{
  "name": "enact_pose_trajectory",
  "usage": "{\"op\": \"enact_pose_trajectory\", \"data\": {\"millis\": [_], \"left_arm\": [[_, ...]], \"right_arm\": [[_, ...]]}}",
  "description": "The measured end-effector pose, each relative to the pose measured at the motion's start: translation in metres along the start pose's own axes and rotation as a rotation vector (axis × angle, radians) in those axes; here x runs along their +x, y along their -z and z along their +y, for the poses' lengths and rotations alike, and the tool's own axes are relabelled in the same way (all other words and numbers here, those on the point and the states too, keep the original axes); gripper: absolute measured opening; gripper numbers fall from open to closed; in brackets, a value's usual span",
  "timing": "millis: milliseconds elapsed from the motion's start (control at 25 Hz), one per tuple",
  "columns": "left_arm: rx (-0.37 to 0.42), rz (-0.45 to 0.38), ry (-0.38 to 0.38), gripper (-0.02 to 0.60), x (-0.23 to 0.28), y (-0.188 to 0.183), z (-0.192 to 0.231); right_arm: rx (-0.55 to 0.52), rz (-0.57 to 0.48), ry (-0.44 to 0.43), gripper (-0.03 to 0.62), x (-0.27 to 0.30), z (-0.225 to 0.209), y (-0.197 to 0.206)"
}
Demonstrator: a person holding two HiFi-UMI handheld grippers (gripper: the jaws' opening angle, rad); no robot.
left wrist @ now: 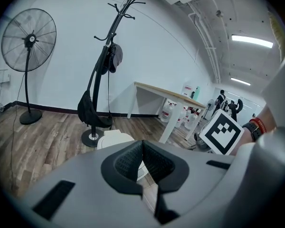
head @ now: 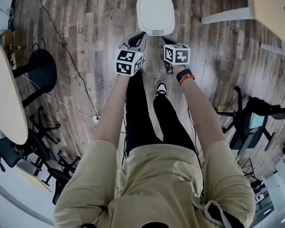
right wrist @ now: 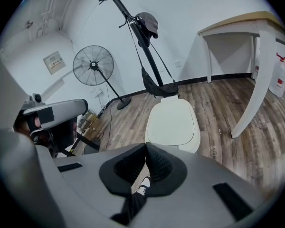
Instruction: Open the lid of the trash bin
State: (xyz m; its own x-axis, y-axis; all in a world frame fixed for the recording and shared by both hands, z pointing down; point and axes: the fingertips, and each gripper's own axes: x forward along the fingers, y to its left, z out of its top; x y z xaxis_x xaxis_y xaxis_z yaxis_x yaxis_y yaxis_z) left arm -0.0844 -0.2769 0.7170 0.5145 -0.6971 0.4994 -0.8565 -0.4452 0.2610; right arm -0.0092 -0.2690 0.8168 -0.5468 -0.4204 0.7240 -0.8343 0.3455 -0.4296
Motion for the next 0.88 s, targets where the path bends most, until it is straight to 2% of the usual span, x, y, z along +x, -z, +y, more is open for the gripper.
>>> {"op": "enact_pose_trajectory", "data": {"millis": [280,560,880], "left_arm": [[-0.011,0.013,0.011,0.023,0.023,0.029,0.019],[-0.031,0.035,0.024,0.023,0.04,0.052,0.023],[-0.019,0.054,0.047,0.023,0.068,0.07,0.039]], "right_arm": [[0.052,0.023,0.024,0.0,0.034,-0.018,0.013],[0.055,0.057,0.034,0.0,0.059,-0.035,0.024],[0.092,0.065,0.028,0.0,0.094,-0.048,0.03]]}}
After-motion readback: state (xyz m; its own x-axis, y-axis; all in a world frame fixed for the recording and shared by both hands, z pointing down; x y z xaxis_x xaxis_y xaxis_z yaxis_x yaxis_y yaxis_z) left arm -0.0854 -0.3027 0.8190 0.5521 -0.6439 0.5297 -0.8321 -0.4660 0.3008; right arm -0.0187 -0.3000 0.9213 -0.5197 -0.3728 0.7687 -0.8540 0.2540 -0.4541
